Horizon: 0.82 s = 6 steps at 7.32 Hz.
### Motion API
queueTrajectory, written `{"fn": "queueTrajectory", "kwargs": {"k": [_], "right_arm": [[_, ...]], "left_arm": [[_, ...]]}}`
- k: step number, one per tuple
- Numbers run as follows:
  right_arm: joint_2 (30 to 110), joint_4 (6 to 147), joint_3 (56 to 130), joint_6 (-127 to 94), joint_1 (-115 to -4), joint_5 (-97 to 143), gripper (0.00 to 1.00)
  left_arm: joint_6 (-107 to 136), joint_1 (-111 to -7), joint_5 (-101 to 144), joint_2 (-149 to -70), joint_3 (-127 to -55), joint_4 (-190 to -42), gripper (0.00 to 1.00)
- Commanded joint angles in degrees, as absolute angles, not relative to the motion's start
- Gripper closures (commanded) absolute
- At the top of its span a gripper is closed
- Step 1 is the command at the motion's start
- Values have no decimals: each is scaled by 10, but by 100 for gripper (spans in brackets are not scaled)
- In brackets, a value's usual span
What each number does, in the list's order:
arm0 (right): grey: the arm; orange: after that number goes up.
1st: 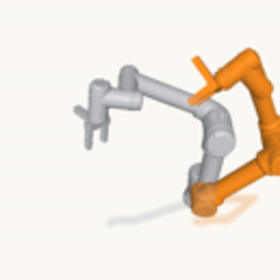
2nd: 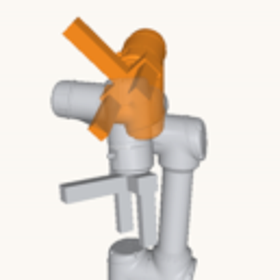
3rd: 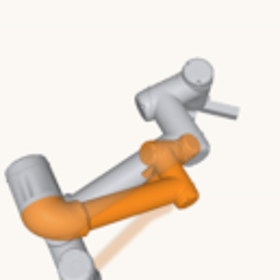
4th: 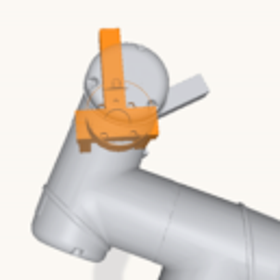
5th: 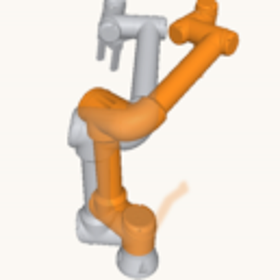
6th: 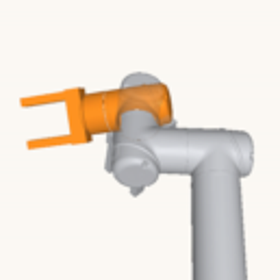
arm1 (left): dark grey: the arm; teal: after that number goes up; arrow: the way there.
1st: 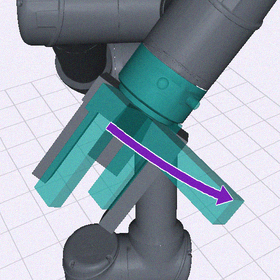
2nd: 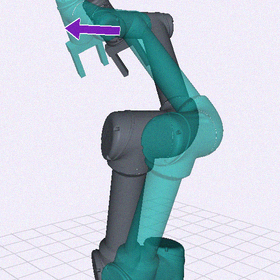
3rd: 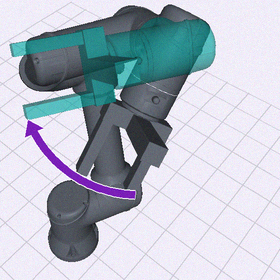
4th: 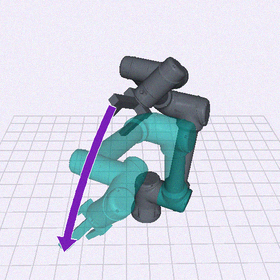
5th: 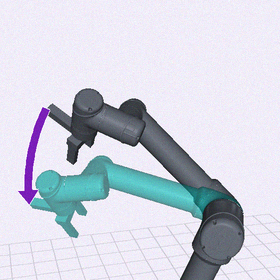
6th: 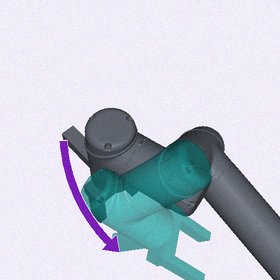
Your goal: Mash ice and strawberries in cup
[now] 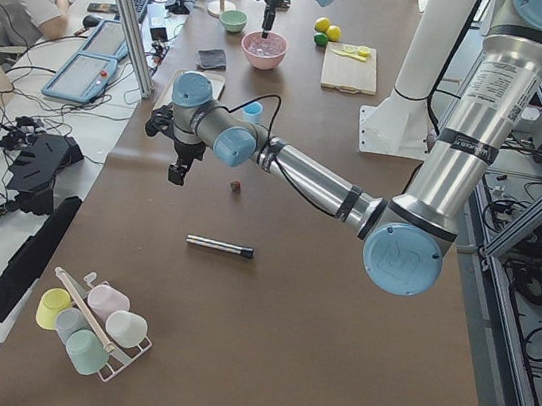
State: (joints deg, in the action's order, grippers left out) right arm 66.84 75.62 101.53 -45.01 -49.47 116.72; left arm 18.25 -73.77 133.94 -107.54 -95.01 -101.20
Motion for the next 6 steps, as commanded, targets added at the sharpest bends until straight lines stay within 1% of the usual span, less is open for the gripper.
{"fn": "queueTrajectory", "kwargs": {"k": [1,2,3,6], "right_arm": [[673,691,938,-412,-513,1171,11],[665,649,894,-414,-513,1169,11],[643,640,873,-418,-514,1170,11],[648,638,874,-417,-508,1171,12]], "left_arm": [[183,-737,1339,-1077,-950,-1012,2],[184,-737,1339,-1078,-951,-1012,2],[189,-737,1339,-1077,-955,-1012,2],[197,-737,1339,-1081,-956,-1011,2]]}}
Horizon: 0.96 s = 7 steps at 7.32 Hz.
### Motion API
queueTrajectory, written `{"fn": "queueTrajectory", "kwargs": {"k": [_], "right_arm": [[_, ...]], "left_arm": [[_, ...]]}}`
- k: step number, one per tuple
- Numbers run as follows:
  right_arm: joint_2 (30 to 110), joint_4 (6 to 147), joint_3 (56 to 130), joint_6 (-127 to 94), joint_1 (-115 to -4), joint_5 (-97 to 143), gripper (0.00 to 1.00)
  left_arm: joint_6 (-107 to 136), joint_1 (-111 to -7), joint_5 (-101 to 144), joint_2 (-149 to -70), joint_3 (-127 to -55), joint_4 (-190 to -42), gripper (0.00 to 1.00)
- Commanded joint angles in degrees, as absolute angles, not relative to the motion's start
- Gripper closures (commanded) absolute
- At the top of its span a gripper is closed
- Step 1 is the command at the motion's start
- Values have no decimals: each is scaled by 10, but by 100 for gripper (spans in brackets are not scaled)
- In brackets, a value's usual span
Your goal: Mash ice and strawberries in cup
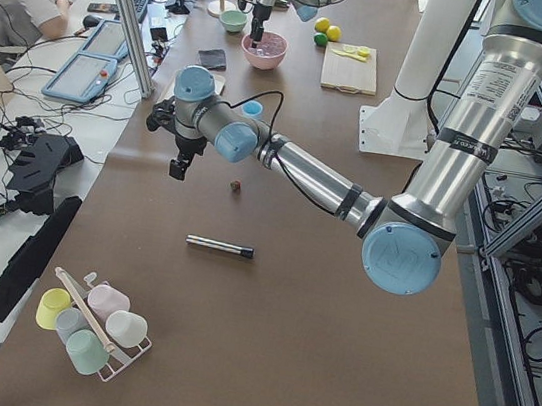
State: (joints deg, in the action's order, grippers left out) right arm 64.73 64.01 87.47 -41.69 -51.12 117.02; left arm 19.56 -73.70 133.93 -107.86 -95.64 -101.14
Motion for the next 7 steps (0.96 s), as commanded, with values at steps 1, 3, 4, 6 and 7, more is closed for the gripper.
{"fn": "queueTrajectory", "kwargs": {"k": [1,3,4,6,7], "right_arm": [[648,637,875,-418,-501,1169,13],[648,638,872,-419,-491,1164,13],[648,638,872,-418,-491,1164,13],[649,638,871,-420,-491,1164,16],[649,637,872,-442,-489,1164,17]], "left_arm": [[196,-737,1339,-1082,-955,-1011,2],[194,-737,1339,-1083,-951,-1011,2],[195,-737,1339,-1083,-951,-1011,2],[196,-737,1339,-1082,-954,-1012,2],[195,-737,1339,-1082,-954,-1012,2]]}}
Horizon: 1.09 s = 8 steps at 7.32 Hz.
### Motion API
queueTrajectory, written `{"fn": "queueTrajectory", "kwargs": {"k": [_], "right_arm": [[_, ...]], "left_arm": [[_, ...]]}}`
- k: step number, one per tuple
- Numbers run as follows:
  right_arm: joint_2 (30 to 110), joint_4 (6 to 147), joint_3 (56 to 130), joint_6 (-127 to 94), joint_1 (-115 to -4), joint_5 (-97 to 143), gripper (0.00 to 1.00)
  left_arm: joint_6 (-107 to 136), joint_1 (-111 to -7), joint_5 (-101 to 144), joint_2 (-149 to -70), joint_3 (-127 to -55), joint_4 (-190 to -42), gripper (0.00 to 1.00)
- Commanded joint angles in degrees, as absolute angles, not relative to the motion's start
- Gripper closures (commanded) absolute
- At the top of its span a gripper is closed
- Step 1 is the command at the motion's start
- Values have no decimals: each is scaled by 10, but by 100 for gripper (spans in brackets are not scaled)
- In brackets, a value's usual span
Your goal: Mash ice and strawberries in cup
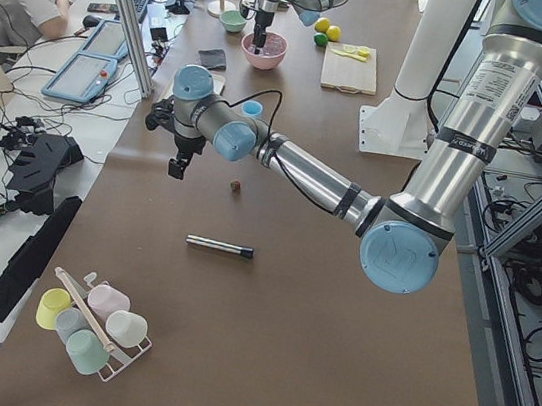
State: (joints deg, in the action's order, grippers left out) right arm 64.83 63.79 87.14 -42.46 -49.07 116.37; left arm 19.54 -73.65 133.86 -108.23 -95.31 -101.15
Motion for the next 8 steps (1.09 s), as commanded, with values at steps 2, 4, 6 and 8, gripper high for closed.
{"fn": "queueTrajectory", "kwargs": {"k": [2,4,6,8], "right_arm": [[646,637,872,-449,-485,1163,18],[645,638,872,-450,-485,1163,21],[645,638,871,-450,-486,1163,35],[641,639,862,-449,-489,1149,35]], "left_arm": [[195,-737,1339,-1082,-954,-1012,2],[195,-736,1339,-1081,-955,-1012,2],[194,-736,1339,-1081,-955,-1012,2],[196,-736,1339,-1078,-955,-1019,2]]}}
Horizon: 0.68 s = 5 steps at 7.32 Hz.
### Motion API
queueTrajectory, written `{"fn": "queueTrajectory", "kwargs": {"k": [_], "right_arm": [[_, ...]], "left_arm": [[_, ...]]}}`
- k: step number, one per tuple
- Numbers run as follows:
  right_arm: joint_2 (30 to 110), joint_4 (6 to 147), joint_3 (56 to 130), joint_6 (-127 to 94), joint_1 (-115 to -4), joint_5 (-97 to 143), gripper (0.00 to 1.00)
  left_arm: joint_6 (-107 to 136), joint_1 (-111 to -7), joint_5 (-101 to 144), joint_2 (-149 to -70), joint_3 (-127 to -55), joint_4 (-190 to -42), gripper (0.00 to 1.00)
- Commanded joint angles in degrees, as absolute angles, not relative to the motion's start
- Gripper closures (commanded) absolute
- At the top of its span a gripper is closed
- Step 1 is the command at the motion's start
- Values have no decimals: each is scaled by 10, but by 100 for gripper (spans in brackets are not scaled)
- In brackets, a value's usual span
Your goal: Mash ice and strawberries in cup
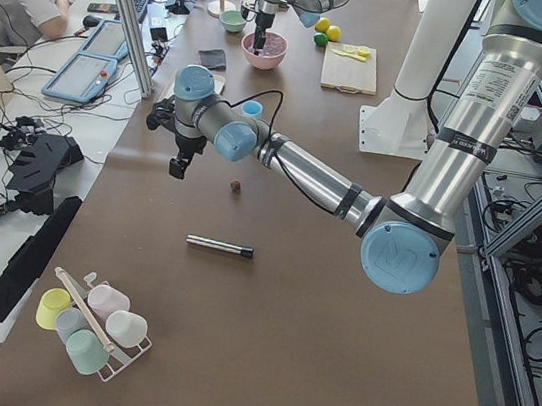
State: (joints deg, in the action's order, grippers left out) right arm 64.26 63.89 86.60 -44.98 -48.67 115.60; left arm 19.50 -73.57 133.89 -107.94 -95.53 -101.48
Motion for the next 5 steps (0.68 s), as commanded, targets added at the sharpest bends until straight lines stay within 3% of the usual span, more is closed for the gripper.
{"fn": "queueTrajectory", "kwargs": {"k": [1,4,5], "right_arm": [[640,639,862,-449,-493,1149,34],[640,641,862,-449,-493,1149,34],[640,641,862,-451,-493,1146,41]], "left_arm": [[195,-736,1339,-1078,-955,-1020,2],[194,-736,1339,-1075,-956,-1020,2],[196,-736,1339,-1073,-956,-1027,2]]}}
